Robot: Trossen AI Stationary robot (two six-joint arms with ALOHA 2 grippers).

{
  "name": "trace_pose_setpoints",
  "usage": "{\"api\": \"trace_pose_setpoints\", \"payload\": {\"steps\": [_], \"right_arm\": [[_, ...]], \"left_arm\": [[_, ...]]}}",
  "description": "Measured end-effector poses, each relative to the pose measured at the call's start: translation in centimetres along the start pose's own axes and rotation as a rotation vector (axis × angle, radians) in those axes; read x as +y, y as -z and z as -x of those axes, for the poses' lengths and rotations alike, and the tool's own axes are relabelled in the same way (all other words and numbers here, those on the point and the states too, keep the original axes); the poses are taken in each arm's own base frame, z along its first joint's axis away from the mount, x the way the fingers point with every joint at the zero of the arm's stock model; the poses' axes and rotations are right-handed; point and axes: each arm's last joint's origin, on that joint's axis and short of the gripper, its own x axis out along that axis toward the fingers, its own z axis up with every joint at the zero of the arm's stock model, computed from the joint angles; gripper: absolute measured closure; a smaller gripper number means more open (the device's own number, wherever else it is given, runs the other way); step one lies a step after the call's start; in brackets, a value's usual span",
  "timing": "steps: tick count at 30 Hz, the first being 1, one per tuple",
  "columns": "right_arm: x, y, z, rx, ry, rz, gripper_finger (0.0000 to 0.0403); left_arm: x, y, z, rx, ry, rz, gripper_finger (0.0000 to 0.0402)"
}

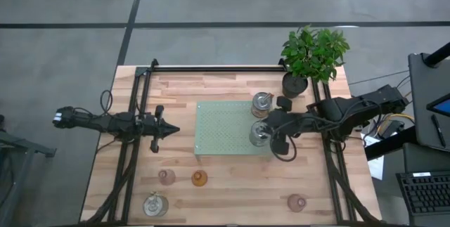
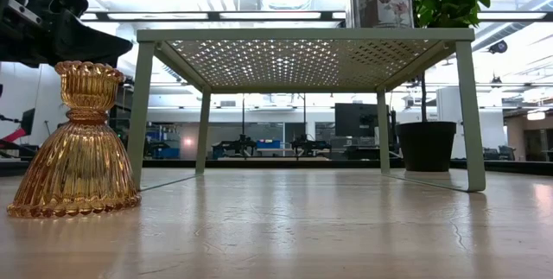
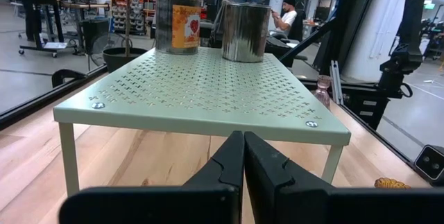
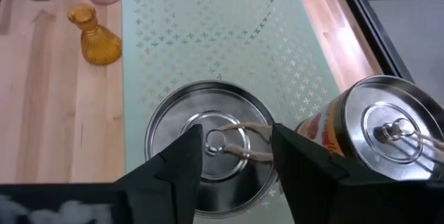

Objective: Pick & Place candle stick holders
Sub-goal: Put the brown scented candle on the shelf

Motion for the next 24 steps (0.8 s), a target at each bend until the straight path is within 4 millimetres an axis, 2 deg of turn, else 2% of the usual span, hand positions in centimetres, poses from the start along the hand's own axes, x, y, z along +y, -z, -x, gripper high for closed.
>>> {"api": "trace_pose_setpoints", "payload": {"steps": [7,13,16,20,24], "right_arm": [[0.2,-0.6,0.2,-0.068,-0.025,-0.009,0.023],[1.7,-1.2,0.1,-0.132,-0.118,0.005,0.025],[3.2,-1.1,-1.0,-0.113,-0.146,0.03,0.0275],[5.4,-0.7,-2.8,-0.065,-0.177,0.073,0.0329],[6.5,-0.2,-3.2,-0.018,-0.178,0.069,0.0386]], "left_arm": [[0.0,0.0,0.0,0.0,0.0,0.0,0.039],[0.0,0.0,0.0,0.0,0.0,0.0,0.039],[0.0,0.0,0.0,0.001,0.0,0.0,0.039],[0.0,0.0,0.0,0.001,0.0,0.0,0.039],[0.0,0.0,0.0,0.001,0.0,0.0,0.039]]}}
